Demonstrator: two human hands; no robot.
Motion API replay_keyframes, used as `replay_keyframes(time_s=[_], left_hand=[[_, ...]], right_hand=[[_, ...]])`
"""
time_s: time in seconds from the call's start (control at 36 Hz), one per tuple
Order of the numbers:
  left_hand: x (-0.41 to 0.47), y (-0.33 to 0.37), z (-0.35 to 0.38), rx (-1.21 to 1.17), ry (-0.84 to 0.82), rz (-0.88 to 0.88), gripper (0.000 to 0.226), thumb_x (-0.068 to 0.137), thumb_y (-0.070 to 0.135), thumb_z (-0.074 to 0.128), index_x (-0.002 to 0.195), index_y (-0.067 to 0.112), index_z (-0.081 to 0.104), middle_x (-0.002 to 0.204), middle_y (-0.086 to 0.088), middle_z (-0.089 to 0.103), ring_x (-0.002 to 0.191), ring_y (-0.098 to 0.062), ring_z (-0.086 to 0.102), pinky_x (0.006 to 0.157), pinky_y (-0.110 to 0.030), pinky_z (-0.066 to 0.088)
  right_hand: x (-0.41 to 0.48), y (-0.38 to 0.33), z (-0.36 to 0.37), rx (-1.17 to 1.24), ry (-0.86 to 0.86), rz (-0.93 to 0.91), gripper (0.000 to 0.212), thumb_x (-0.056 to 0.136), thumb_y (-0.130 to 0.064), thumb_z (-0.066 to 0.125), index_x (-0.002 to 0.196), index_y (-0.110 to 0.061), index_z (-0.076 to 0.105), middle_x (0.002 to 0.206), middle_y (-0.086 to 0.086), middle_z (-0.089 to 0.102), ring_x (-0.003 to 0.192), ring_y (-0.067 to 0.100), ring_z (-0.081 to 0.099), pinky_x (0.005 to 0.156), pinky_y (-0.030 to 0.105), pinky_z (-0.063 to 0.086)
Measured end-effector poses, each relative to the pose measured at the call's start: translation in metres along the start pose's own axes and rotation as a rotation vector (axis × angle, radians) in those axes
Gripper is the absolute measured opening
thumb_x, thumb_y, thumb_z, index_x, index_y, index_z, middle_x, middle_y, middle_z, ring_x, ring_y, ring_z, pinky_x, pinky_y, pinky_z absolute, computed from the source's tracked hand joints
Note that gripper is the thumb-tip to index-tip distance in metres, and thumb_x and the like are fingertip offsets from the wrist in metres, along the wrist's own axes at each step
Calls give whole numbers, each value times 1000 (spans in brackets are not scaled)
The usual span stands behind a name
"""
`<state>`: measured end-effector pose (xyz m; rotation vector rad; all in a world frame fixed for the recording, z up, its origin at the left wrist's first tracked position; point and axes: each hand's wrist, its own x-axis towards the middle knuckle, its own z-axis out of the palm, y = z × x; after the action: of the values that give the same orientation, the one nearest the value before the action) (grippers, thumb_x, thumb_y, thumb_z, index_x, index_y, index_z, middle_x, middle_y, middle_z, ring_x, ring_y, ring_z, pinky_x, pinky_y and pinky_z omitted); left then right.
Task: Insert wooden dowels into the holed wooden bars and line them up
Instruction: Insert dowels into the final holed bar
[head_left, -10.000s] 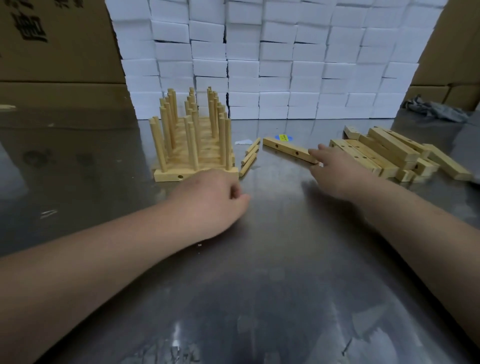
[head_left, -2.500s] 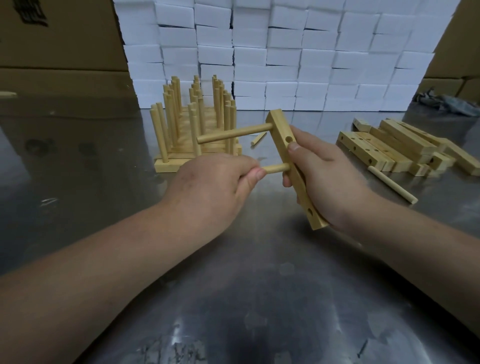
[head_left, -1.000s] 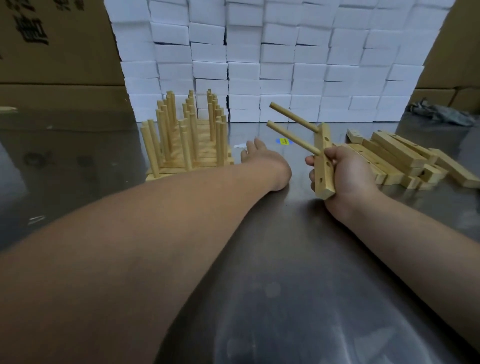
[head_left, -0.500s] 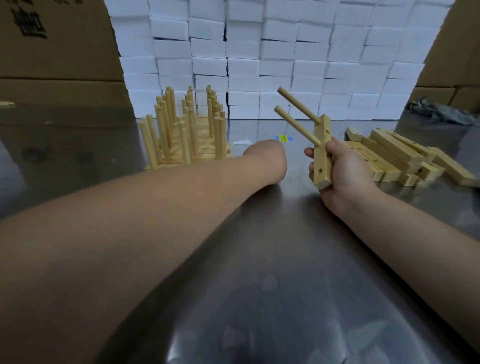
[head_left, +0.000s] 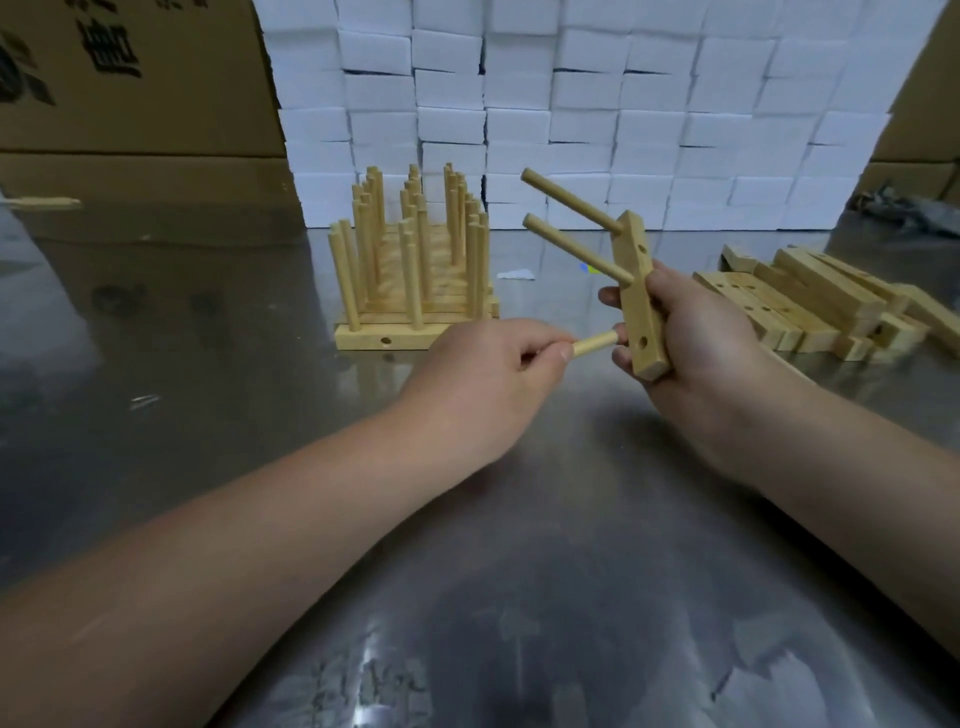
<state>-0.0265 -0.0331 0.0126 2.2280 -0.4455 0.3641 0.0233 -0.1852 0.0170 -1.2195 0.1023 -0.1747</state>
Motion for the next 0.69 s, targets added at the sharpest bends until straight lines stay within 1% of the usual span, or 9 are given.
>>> replay_keyframes(time_s=[0.11, 0.14, 0.22, 0.31, 0.42, 0.5, 0.58, 0.64, 0.69], left_hand=[[-2, -6, -2, 9, -11, 80, 14, 90, 33, 52, 97, 42, 59, 75, 3, 61, 72, -13, 54, 68, -38, 47], [-3, -7, -3, -1, 10, 70, 12, 89, 33, 54, 93, 40, 62, 73, 4, 61, 73, -11, 55, 70, -38, 48], [-4, -10, -2, -39, 52, 21, 8, 82, 34, 59, 75, 34, 61, 68, 10, 56, 71, -10, 53, 68, -34, 45], [-4, -12, -1, -49, 60, 32, 9, 80, 34, 61, 71, 34, 60, 69, 10, 57, 69, -8, 51, 67, -32, 44], [-6, -13, -1, -68, 45, 74, 17, 81, 33, 64, 68, 42, 60, 76, 16, 58, 68, -5, 50, 66, -31, 42], [-7, -14, -2, -59, 55, 95, 19, 79, 36, 64, 66, 49, 59, 72, 15, 58, 67, -1, 48, 63, -27, 39], [-6, -13, -2, -67, 45, 99, 6, 75, 41, 60, 77, 46, 64, 74, 14, 60, 72, -2, 52, 67, -29, 43], [-7, -12, -3, -69, 40, 119, 13, 75, 40, 60, 85, 48, 62, 77, 11, 62, 77, -6, 55, 73, -34, 47], [-8, -12, -3, -73, 42, 147, 12, 80, 32, 66, 84, 43, 65, 78, 10, 62, 79, -9, 55, 74, -38, 48]], right_hand=[[-8, 0, 4, -10, -86, -11, 27, 99, -19, 38, 114, -18, 61, 71, -1, 67, 41, 10, 48, 41, 18, 41], [-11, 0, 5, -19, -106, -16, 27, 99, -18, 38, 113, -17, 61, 73, 0, 66, 43, 10, 47, 41, 18, 40], [-18, 2, 10, -57, -152, -42, 26, 99, -16, 38, 103, -20, 63, 79, 3, 63, 47, 12, 46, 41, 19, 38], [-23, 1, 12, -83, -173, -77, 30, 98, -13, 37, 91, -24, 63, 81, 5, 62, 45, 12, 45, 40, 20, 37], [-25, 0, 12, -118, -185, -107, 31, 98, -12, 34, 88, -24, 62, 84, 5, 60, 42, 11, 44, 40, 23, 37], [-26, 0, 12, -148, -189, -119, 32, 97, -12, 35, 84, -25, 62, 83, 4, 61, 42, 10, 45, 41, 22, 37], [-27, 0, 11, -174, -184, -121, 33, 96, -13, 36, 81, -27, 63, 82, 2, 62, 43, 10, 45, 42, 21, 38], [-28, 0, 11, -191, -175, -119, 34, 96, -15, 37, 80, -29, 64, 81, 1, 63, 43, 10, 46, 43, 21, 40], [-30, 0, 11, -202, -168, -119, 35, 96, -15, 37, 79, -30, 65, 81, 0, 64, 44, 9, 47, 44, 22, 41]])
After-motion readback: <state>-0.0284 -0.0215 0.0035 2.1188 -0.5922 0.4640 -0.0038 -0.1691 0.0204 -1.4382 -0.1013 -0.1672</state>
